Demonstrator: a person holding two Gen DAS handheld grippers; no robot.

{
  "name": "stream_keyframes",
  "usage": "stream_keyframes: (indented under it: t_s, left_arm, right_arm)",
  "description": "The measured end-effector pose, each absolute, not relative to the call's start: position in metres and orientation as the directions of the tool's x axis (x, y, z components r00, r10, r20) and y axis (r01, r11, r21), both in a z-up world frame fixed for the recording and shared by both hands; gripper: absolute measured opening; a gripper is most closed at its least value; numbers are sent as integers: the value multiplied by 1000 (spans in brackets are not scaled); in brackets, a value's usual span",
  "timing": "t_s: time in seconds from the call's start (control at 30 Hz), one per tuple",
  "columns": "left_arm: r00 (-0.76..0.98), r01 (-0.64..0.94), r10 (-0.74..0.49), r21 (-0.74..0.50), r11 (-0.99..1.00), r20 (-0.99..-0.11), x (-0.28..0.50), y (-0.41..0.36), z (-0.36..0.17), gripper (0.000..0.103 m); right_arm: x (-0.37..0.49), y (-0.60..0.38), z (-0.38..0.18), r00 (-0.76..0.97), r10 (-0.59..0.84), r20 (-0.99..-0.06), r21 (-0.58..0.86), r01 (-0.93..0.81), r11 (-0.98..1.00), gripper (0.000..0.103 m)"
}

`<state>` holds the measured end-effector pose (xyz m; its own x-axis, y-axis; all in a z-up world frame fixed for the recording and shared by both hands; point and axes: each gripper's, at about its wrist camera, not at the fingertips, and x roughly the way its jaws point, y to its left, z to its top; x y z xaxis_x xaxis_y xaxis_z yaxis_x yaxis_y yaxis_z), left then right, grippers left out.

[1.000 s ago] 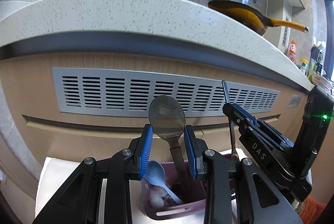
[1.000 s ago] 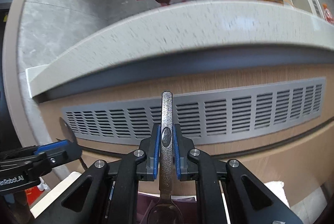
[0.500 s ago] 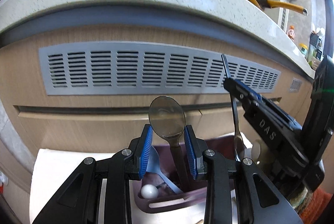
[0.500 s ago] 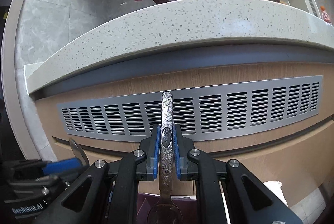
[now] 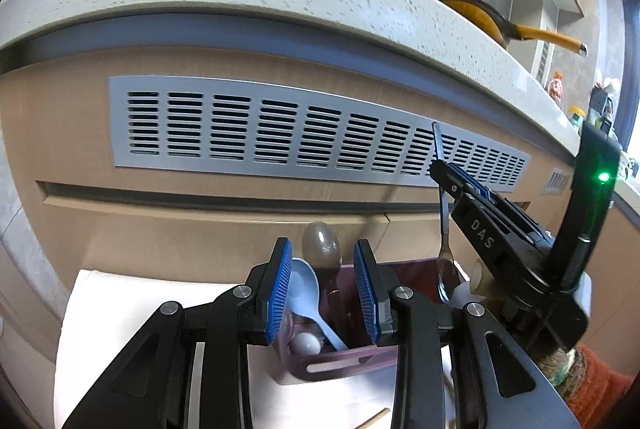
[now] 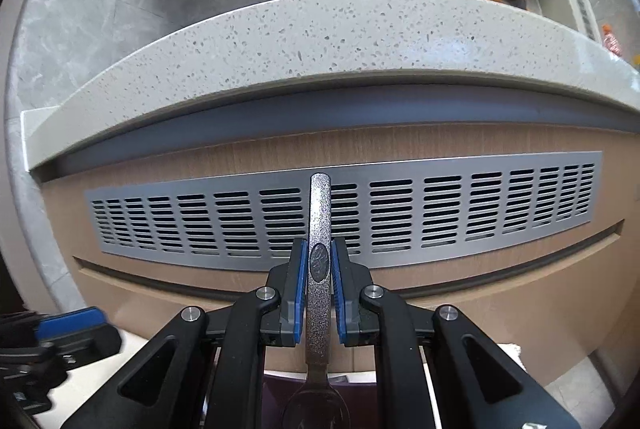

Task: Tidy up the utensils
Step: 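Carry both held utensils over the purple caddy and open both tools, then move the left tool to a bamboo chopstick while the right tool approaches the wooden spoon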

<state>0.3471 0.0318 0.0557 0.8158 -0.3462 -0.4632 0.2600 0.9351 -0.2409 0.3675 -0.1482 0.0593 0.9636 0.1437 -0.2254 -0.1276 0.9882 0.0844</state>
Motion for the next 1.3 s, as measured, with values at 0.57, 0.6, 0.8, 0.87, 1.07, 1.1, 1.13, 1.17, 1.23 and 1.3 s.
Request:
stream_keyframes:
  t_s: [0.57, 0.6, 0.8, 0.87, 1.07, 1.1, 1.13, 1.17, 1.23, 1.3]
  left_arm:
    - [737, 256, -333, -214, 943, -589, 298, 50, 26, 33]
    - [719, 256, -331, -210, 944, -611, 294, 49, 19, 33]
    - [587, 236, -340, -246, 940, -735, 272, 54, -30, 33]
    - [565, 238, -340, -246, 940, -752, 268, 54, -38, 33]
    - [536, 206, -315, -240, 949, -783, 267, 62, -50, 33]
    - [529, 194, -316, -250, 949, -788, 269, 66, -53, 33]
    - [522, 189, -318, -256, 948, -791, 272, 67, -55, 33]
    - [515, 186, -321, -262, 947, -795, 274, 68, -58, 33]
    - [481, 197, -339, -277, 940, -809, 273, 65, -62, 33]
    - [430, 229, -367, -293, 928, -825, 267, 56, -67, 33]
  right_arm:
    - [283, -202, 53, 824, 345, -449, 61, -357, 932, 12]
    - [277, -201, 46, 768, 389, -509, 73, -412, 908, 12]
    - [231, -182, -27, 396, 487, -778, 171, -613, 771, 12]
    - [211, -170, -46, 369, 465, -805, 138, -646, 750, 12]
    - [189, -155, -66, 356, 419, -835, 103, -647, 755, 12]
    - [187, -156, -70, 349, 411, -842, 104, -642, 760, 12]
    - [184, -158, -72, 349, 406, -845, 105, -635, 765, 12]
    - [180, -162, -72, 364, 412, -835, 106, -629, 770, 12]
    - [175, -169, -73, 384, 398, -833, 90, -616, 782, 12]
    - [174, -177, -70, 406, 379, -831, 76, -592, 802, 12]
